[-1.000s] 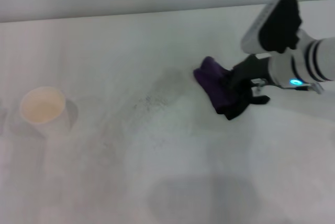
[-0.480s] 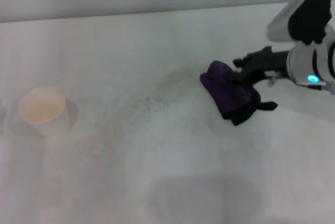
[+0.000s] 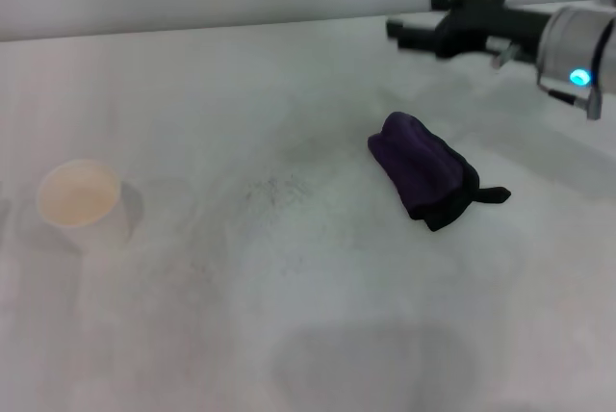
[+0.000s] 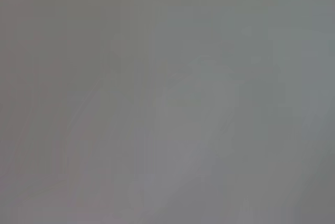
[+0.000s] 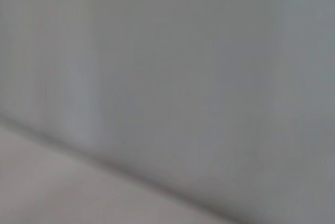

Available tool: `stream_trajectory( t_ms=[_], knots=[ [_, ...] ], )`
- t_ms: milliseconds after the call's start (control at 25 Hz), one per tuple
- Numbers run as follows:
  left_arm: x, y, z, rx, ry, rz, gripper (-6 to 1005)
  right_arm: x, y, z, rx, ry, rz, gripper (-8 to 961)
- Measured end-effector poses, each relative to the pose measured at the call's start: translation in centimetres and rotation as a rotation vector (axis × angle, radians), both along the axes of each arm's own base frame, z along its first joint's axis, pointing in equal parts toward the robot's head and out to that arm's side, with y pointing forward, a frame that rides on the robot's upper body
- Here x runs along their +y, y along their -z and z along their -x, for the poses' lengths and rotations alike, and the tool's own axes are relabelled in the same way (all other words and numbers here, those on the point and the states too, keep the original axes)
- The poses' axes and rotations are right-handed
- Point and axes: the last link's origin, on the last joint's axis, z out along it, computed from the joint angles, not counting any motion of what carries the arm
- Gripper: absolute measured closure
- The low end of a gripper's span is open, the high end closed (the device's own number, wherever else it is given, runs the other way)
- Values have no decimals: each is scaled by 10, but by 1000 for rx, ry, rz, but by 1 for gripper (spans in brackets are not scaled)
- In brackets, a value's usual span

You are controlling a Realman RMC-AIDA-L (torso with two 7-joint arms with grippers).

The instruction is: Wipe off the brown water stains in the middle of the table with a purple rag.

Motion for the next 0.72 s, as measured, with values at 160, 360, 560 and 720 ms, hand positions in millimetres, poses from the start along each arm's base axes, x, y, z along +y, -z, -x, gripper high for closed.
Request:
stream_trajectory(
  t_ms=[160,360,560,720],
  knots=[
    [5,-4,3,-26,-28,-30,110,1,-22,-16,241,16,-133,107],
    [19,1,0,-23,-52,-11,110,-13,-35,-56,350,-11,-408,114],
    [33,6,0,58,-80,42,110,-28,-16,-85,-19,-57,-569,120],
    [44,5,0,120,-92,58,110,-28,-5,-101,-188,-6,-546,125]
  ],
)
